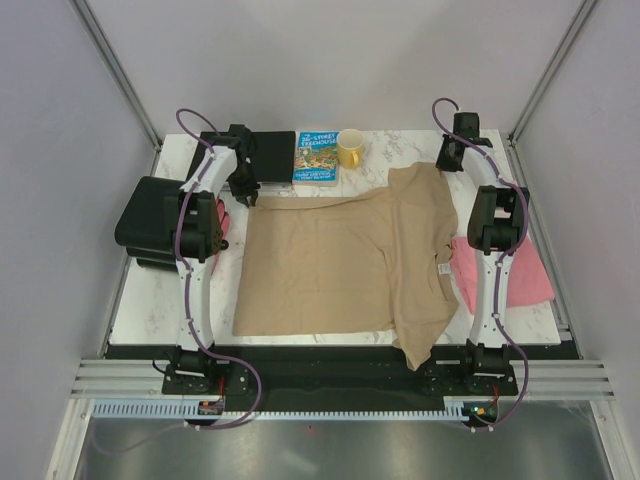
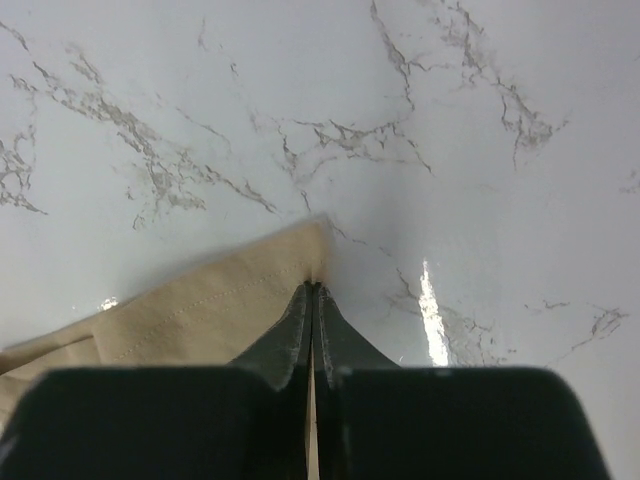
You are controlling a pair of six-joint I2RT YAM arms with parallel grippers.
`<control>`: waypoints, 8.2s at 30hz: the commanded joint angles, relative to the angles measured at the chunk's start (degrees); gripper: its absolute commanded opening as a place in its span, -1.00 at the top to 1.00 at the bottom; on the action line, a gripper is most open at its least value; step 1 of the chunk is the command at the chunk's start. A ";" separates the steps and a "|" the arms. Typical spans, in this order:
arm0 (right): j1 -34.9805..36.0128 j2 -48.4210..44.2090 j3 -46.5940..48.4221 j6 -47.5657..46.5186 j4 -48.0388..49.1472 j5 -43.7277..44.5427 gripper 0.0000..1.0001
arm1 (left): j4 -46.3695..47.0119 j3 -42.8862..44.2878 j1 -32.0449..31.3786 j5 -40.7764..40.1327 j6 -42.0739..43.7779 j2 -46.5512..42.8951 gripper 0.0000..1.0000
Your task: Fold and stack the t-shirts
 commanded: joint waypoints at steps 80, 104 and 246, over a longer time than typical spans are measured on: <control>-0.03 -38.96 -39.72 -5.13 18.27 -11.01 1.00 | 4.41 -2.79 3.58 8.22 -0.54 -17.27 0.96; 0.06 -36.44 -31.13 -3.28 15.54 -12.15 1.00 | 6.69 0.98 3.14 16.40 -2.29 -17.80 0.96; 2.87 -32.37 -46.49 0.50 4.91 -25.51 0.02 | -3.86 -16.42 -10.13 10.60 3.16 -16.92 0.45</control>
